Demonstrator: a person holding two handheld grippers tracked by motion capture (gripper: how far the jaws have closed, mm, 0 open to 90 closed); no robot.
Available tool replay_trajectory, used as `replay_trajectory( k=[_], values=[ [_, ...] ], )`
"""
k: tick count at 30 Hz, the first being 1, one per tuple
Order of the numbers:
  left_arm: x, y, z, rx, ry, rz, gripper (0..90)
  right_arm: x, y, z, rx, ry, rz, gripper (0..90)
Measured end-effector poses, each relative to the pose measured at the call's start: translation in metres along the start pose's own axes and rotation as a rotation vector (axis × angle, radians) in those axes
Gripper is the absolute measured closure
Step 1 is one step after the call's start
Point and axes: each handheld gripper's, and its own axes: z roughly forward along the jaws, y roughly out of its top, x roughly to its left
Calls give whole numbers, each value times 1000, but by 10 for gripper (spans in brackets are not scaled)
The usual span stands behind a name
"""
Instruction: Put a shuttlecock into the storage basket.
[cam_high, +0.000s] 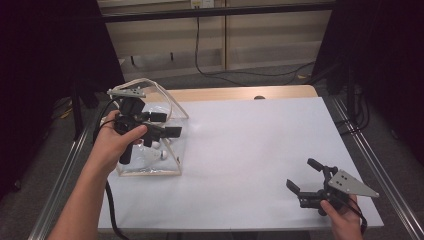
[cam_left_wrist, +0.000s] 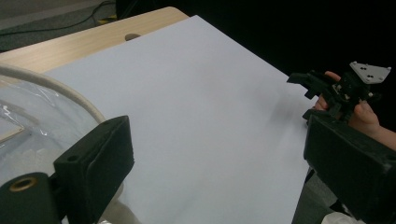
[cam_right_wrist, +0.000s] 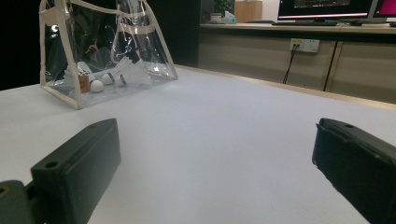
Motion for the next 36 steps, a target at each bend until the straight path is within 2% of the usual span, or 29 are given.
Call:
replay_trajectory(
  k=[10, 23, 26, 36],
  values=[
    [-8, -8, 6, -6, -33, 20, 84, 1, 0, 0, -1, 1, 4, 10],
    [-11, -26, 19, -1, -39, 46, 83, 1, 0, 0, 1, 5, 5, 10],
    [-12, -30, 22, 3, -30, 58, 82, 1, 0, 1, 1, 5, 4, 10],
    [-12, -47, 31, -2, -52, 78, 67, 2, 0, 1, 1, 4, 6, 10]
  ],
)
